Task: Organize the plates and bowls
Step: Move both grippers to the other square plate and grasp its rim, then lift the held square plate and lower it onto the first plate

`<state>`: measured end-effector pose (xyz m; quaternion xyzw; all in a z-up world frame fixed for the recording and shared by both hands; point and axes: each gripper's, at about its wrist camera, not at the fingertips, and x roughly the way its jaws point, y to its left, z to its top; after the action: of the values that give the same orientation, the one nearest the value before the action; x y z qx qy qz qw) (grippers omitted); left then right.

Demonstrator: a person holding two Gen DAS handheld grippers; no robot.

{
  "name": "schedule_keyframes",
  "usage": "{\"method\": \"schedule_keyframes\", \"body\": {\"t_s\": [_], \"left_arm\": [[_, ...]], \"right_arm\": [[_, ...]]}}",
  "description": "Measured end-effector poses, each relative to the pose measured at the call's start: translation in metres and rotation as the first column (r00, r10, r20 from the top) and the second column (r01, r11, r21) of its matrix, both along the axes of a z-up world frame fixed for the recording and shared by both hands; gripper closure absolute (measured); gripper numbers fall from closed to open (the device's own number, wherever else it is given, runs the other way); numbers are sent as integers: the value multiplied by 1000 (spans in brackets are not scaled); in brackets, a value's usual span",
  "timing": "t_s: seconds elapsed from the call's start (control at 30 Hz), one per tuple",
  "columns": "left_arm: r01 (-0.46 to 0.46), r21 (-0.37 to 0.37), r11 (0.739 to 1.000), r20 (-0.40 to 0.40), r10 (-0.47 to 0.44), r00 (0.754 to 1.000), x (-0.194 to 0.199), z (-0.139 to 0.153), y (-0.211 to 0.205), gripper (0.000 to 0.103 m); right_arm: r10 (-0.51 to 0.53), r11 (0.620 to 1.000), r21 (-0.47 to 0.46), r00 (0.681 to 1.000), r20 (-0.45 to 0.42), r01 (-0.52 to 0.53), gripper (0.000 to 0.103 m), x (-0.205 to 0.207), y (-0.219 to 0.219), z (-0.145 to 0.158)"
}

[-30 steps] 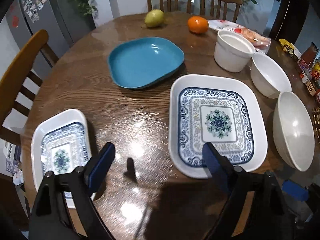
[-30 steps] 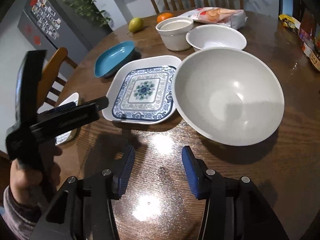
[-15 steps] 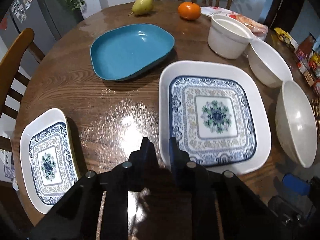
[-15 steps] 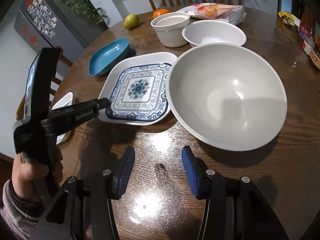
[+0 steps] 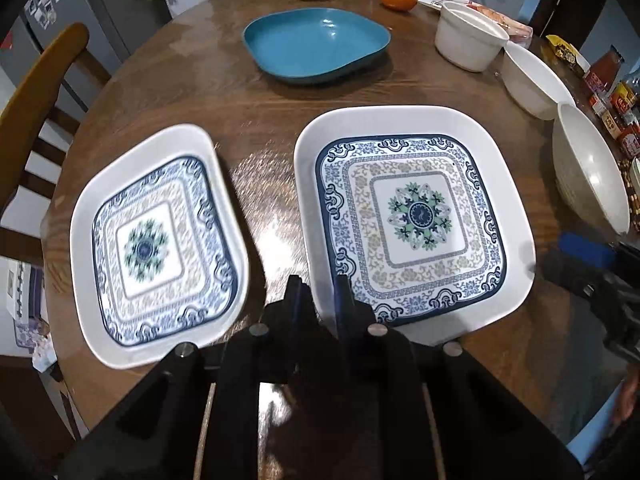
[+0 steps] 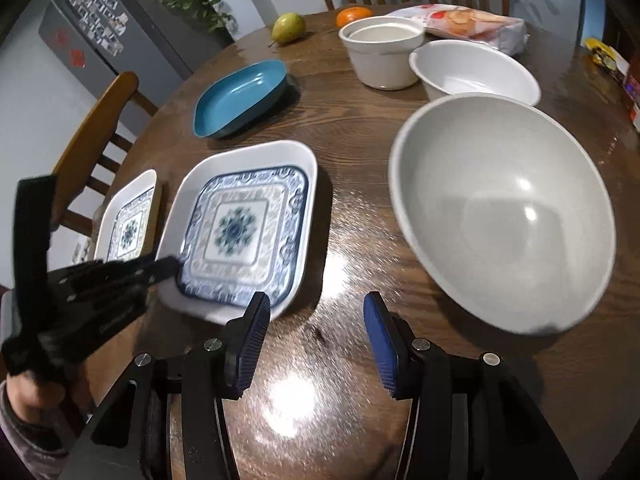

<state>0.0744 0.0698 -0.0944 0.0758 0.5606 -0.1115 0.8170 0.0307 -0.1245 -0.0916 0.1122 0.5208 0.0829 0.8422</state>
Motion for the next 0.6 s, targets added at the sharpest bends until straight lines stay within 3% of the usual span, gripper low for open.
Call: {"method": "schedule_keyframes", "body": {"t_s": [0.37, 0.47, 0.6], "left_arm": [[-48, -30, 998, 33, 49, 998, 15, -1, -6, 89], [-47, -25, 999, 43, 48, 998, 14, -1, -7, 89], [-60, -33, 998, 48, 61, 997, 15, 0, -5, 89]], "right_arm": [[51, 996, -72, 999, 17, -50, 55, 30, 27, -12], [74, 993, -94, 997, 22, -71, 77, 34, 36, -13], [69, 988, -139, 997, 24, -65, 89, 37, 39, -13]]}}
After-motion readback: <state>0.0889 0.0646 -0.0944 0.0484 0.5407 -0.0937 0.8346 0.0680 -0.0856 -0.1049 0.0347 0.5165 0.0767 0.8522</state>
